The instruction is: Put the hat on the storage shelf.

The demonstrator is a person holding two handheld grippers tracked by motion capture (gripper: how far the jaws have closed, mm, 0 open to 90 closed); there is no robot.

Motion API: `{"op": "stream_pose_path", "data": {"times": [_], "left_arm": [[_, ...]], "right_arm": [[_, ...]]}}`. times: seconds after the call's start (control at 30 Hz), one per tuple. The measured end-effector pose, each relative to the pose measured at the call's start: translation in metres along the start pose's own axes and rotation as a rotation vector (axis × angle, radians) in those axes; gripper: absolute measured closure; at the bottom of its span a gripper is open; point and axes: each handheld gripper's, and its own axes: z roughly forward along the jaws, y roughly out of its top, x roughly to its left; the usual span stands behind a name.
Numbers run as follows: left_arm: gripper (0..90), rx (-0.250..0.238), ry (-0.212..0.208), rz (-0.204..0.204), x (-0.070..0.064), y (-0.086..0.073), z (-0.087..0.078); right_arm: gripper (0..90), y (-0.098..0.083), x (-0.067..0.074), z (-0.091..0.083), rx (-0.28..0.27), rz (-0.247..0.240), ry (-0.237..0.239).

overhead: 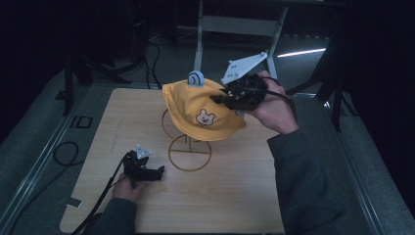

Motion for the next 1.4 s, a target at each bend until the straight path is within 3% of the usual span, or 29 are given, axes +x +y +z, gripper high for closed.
{"op": "stream_pose_path", "data": {"times": [0.9,1.1,1.4], "left_arm": [[2.0,0.003,-0.005,0.001,0.0,0.0,0.0],[2.0,0.002,-0.004,0.001,0.0,0.0,0.0],[2.0,0.0,-0.002,0.0,0.0,0.0,0.0]], "right_arm": [[77.1,0.023,0.001,0.061,0.07,0.021,0.055],[76.2,0.026,-0.003,0.074,0.047,0.069,0.052],[76.0,0.026,-0.004,0.089,0.049,0.098,0.056]]}}
